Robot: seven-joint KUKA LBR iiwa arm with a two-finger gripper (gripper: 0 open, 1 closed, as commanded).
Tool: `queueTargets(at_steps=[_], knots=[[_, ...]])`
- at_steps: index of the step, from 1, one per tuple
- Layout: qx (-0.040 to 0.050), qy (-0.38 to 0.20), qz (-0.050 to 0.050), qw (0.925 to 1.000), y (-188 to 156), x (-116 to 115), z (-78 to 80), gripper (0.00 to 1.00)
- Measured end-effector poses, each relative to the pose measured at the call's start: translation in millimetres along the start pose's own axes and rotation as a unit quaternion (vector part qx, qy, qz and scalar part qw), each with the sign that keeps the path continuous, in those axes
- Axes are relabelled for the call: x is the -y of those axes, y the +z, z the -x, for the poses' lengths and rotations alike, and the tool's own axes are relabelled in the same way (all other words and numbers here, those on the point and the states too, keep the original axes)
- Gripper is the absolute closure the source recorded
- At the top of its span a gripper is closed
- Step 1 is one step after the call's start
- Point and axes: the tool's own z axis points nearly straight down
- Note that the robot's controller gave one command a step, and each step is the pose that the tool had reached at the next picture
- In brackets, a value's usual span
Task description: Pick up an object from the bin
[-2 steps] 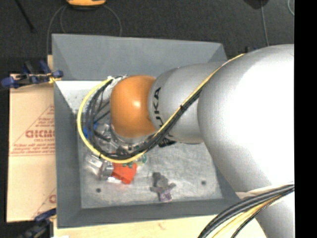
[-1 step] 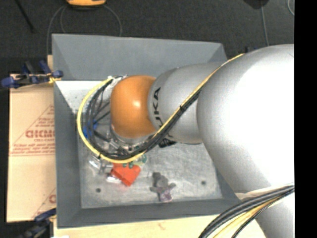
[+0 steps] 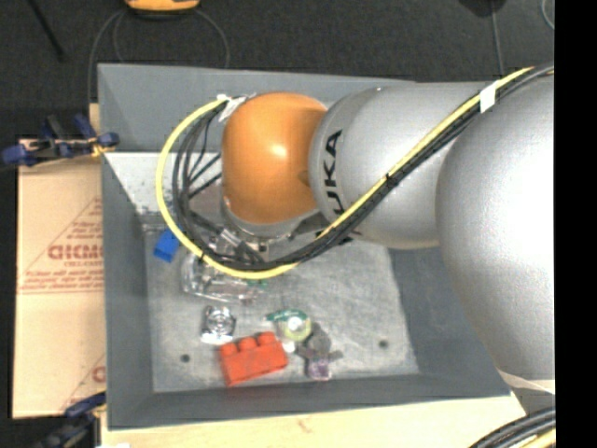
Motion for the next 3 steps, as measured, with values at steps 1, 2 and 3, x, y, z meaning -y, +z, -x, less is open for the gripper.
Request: queueTargets(at_steps=[1, 2, 3], knots=[[-0.0069, -0.023, -0.005, 0.9997, 34, 33, -60.9, 1.00], [-0.0029, -0.091, -0.003, 0.9958, 45, 73, -64.4, 1.00], [-0.0025, -0.090, -0.001, 0.9959, 44, 71, -64.5, 0.00]])
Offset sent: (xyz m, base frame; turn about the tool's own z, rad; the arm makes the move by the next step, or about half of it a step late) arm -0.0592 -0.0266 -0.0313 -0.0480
